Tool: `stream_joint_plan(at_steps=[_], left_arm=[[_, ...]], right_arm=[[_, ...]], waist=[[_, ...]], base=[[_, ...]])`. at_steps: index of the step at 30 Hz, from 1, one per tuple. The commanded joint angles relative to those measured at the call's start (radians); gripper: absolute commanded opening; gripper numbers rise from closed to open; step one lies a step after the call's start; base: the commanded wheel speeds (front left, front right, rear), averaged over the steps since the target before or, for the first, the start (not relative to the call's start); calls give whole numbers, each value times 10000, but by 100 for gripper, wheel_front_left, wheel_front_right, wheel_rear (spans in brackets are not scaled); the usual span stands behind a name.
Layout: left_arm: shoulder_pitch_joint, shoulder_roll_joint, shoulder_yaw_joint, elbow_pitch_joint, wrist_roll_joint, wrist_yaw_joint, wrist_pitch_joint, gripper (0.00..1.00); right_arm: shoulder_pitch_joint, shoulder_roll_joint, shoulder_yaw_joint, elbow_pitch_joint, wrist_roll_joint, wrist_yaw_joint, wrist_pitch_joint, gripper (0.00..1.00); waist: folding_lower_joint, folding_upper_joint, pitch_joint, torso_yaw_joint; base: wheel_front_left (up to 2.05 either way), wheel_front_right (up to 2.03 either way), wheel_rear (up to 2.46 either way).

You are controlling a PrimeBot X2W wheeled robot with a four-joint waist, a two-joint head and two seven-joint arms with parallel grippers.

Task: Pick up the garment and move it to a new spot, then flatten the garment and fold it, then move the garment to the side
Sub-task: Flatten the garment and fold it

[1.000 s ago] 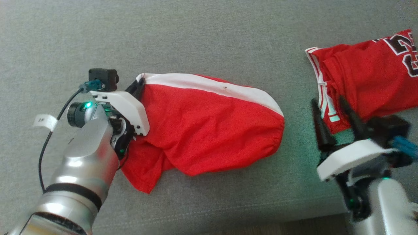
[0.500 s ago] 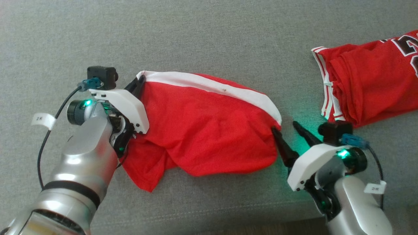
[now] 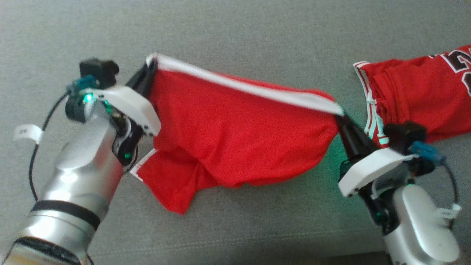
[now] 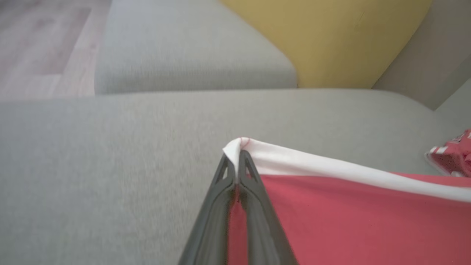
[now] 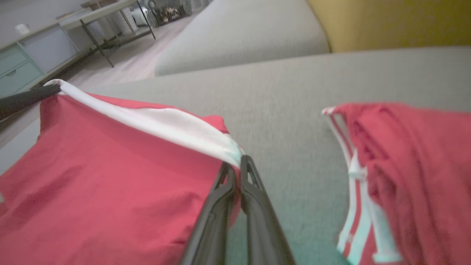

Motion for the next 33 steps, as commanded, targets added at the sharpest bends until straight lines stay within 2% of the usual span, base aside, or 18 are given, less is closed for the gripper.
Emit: stream_joint_plan(at_steps=[1,8,13,21,27,33], left_arm=[[-256,599,602,-788,186,191,-128,0],[686,1178,1572,-4297,1059,852,-133,0],[1346,1696,1817,-6908,1487,1568,-89,0],[2393,2796,2143,-10979,1764,2931,1432,0],[2823,3137,2280,-12109,1725,3411,2094,0],[2534,2957,2196,-11948,1569,3240,2082,0]], right_arm=[[-151,-134,-24,-679,-141,-7,-165,0],[-215,-314,-546,-2665,-422,-7,-77,0],[-304,-385,-917,-4329,-696,-7,560,0],[-112,-218,-1367,-6412,-1072,-7,1611,0],[-228,-144,-1514,-6603,-1149,-7,1913,0],[-747,-66,-1629,-6246,-967,-7,1929,0]], waist=[[0,0,-212,151],[0,0,-940,476],[0,0,-1504,638],[0,0,-1929,831],[0,0,-1827,896],[0,0,-1537,932]], base=[[0,0,0],[0,0,0],[0,0,0],[0,0,0],[0,0,0],[0,0,0]])
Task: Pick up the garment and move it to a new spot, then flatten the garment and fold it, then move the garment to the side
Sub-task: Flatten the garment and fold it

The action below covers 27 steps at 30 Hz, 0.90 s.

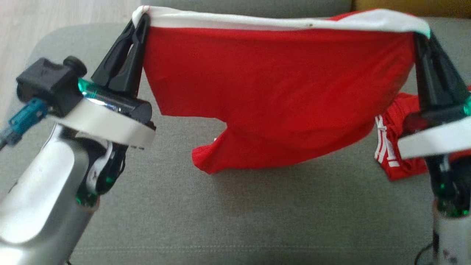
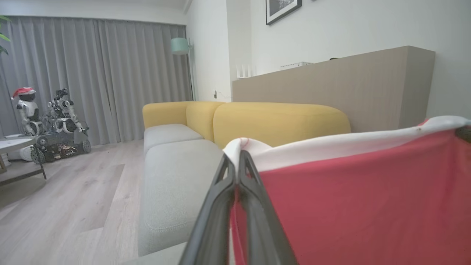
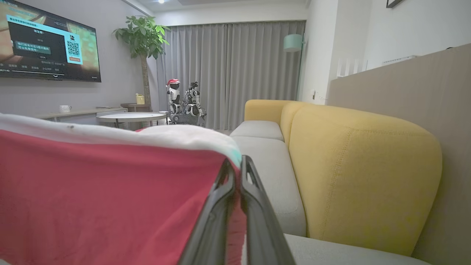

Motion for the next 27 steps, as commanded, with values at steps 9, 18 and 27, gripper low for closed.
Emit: stream_joint_plan(at_steps=[9,18,27], left_arm=[[-3707,-515,693,2762,-372,-1151,-607,0],[-7102,-1350,1056,7945,-260,-2065,-1930,0],[-7561,-2204,1212,11467,-256,-2919,-2211,0]], right_arm=[[-4522,-28,430,2615,643,-7,-281,0],[-9264,440,1160,8405,1237,-7,-2780,0],[-10826,575,3019,13145,2072,-7,-4618,0]], waist=[[0,-1,1119,-131],[0,-1,1574,-467],[0,-1,2374,-462]], base=[[0,0,0],[0,0,0],[0,0,0]])
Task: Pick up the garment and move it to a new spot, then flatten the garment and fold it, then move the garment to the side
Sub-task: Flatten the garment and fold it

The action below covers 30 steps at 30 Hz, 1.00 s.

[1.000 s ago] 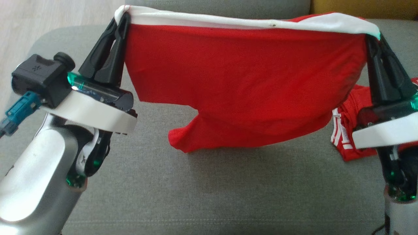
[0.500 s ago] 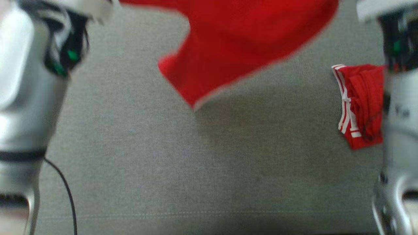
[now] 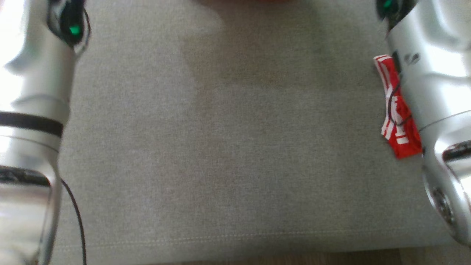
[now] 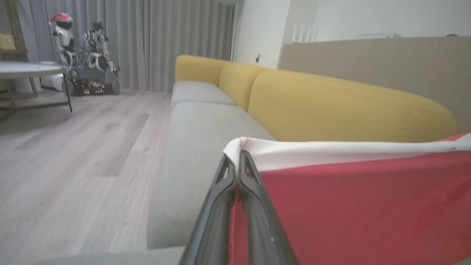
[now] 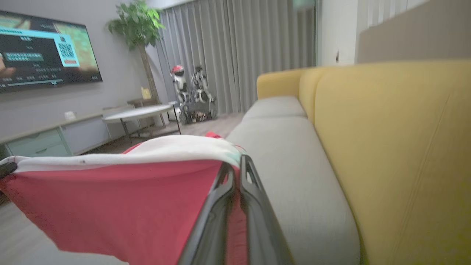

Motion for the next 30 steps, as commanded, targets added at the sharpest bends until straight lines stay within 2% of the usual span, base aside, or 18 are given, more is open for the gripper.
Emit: stream_joint_plan(at_steps=[1,5,9,15,18,19,22,23,30], left_arm=[[16,316,323,-19,-35,-85,-45,0],[1100,-40,288,836,-78,-259,-48,0],[1967,-409,257,1802,-416,-341,-41,0],[3085,-541,434,1296,-533,-371,-48,0],[4267,-465,624,602,-481,-376,-49,0],[5062,-323,754,-23,-366,-378,-49,0],[5891,-225,903,-778,-237,-379,-49,0],[6757,-100,1081,-1626,-55,-360,-50,0],[9694,273,1337,-4396,351,215,-50,0]], right_arm=[[-103,237,287,47,284,-7,-170,0],[526,238,1154,979,823,-7,-349,0],[1507,239,1753,1398,1337,-7,-560,0],[2982,239,2210,1355,1652,-7,-993,0],[4092,240,2316,1138,1669,-7,-1160,0],[4853,214,2305,864,1641,-7,-1217,0],[5656,129,2253,495,1548,-7,-1246,0],[6458,8,2146,-65,1412,-7,-1261,0],[9365,-371,1139,-2513,651,-7,-1040,0]], waist=[[-1,0,269,98],[-1,0,453,192],[-1,0,460,264],[-1,0,183,341],[-1,0,-229,276],[-1,0,-449,244],[-1,0,-713,250],[-1,0,-979,228],[-1,0,-1870,202]], base=[[0,0,0],[0,0,0],[0,0,0],[0,0,0],[0,0,0],[0,0,0],[0,0,0],[0,0,0],[0,0,0]])
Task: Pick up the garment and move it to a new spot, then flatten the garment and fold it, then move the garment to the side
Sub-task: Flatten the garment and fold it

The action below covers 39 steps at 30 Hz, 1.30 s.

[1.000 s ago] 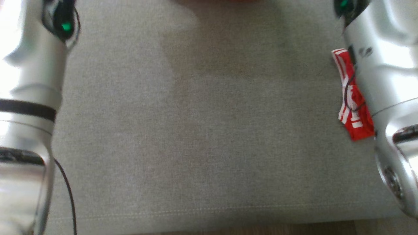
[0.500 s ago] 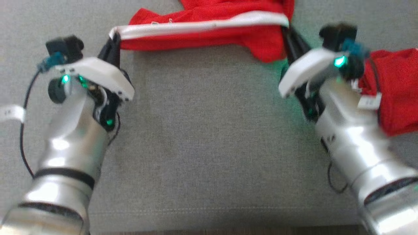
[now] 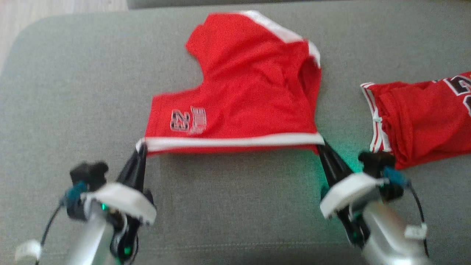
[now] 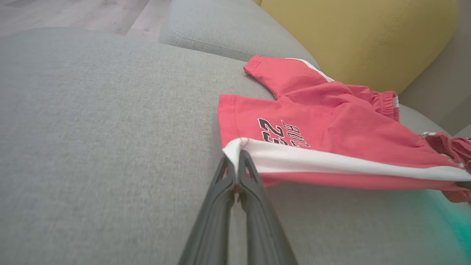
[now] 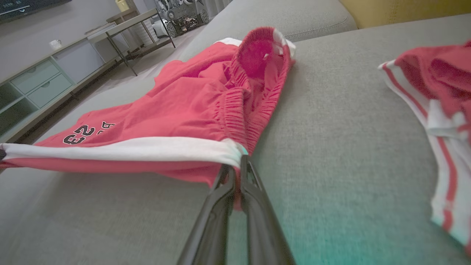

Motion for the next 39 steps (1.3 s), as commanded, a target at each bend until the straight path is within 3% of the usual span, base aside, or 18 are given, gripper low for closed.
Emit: stream_joint_plan(at_steps=[1,13,20,23,30,39], left_arm=[[195,484,487,-648,64,210,-44,0],[3962,1126,796,-5231,-168,1901,1327,0],[4321,1449,850,-6412,-153,2248,1978,0],[3879,1628,787,-6516,-82,2105,2184,0],[1341,1753,377,-5790,114,1295,2666,0],[-3661,1097,-395,-2072,-130,-219,3243,0]], right_arm=[[466,-35,-99,-716,-212,-7,154,0],[5617,484,-1875,-7301,-1675,-7,3551,0],[6367,587,-2276,-8832,-1844,-7,4595,0],[6189,594,-2436,-8885,-1718,-7,4779,0],[5134,597,-2870,-8541,-1379,-7,4990,0],[2663,598,-3097,-7636,-1034,-7,4956,0]], waist=[[0,-1,-350,2],[0,-1,-1244,200],[0,-1,-1274,235],[0,-1,-1133,292],[0,-1,-417,532],[0,-1,1054,133]], base=[[0,0,0],[0,0,0],[0,0,0],[0,0,0],[0,0,0],[0,0,0]])
